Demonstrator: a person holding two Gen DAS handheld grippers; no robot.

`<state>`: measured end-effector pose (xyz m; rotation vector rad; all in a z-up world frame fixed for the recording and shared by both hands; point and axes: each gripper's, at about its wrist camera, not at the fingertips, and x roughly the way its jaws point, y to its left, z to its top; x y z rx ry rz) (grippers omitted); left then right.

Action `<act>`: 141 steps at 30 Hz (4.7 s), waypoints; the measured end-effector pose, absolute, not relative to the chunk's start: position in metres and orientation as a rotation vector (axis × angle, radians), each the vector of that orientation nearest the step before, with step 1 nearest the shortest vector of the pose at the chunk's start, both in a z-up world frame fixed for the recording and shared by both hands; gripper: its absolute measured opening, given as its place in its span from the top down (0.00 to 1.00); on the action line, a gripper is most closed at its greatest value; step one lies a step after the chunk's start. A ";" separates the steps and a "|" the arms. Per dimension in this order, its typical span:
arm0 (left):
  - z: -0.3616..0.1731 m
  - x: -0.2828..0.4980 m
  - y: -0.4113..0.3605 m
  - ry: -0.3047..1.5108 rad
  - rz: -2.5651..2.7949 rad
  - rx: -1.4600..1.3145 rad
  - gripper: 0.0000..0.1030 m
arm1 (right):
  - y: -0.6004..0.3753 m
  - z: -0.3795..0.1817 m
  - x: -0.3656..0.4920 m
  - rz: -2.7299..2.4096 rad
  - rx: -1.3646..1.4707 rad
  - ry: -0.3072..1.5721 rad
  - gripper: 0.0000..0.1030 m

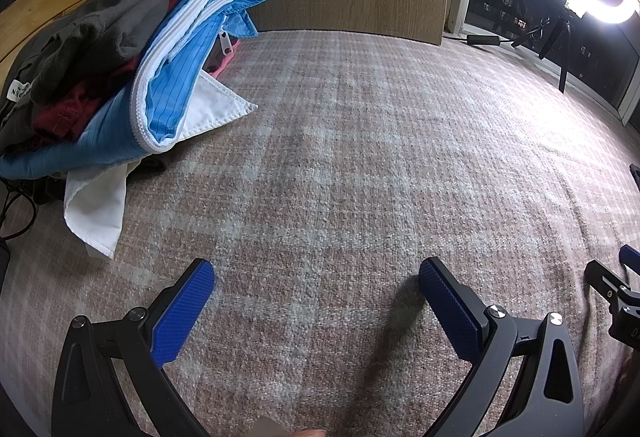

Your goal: Fold clothes

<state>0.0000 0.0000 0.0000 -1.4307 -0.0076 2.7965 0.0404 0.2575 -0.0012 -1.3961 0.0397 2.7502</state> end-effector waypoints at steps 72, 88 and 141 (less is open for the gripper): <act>0.194 0.071 0.122 0.187 2.516 -0.916 0.08 | 0.522 0.164 0.276 2.236 -0.866 0.383 0.00; 0.167 0.114 0.359 0.391 2.245 -0.980 0.08 | 0.684 0.122 0.280 2.276 -0.985 0.353 0.01; 0.181 0.069 0.265 0.405 2.456 -1.070 0.08 | 0.815 0.145 0.180 2.309 -1.223 0.570 0.95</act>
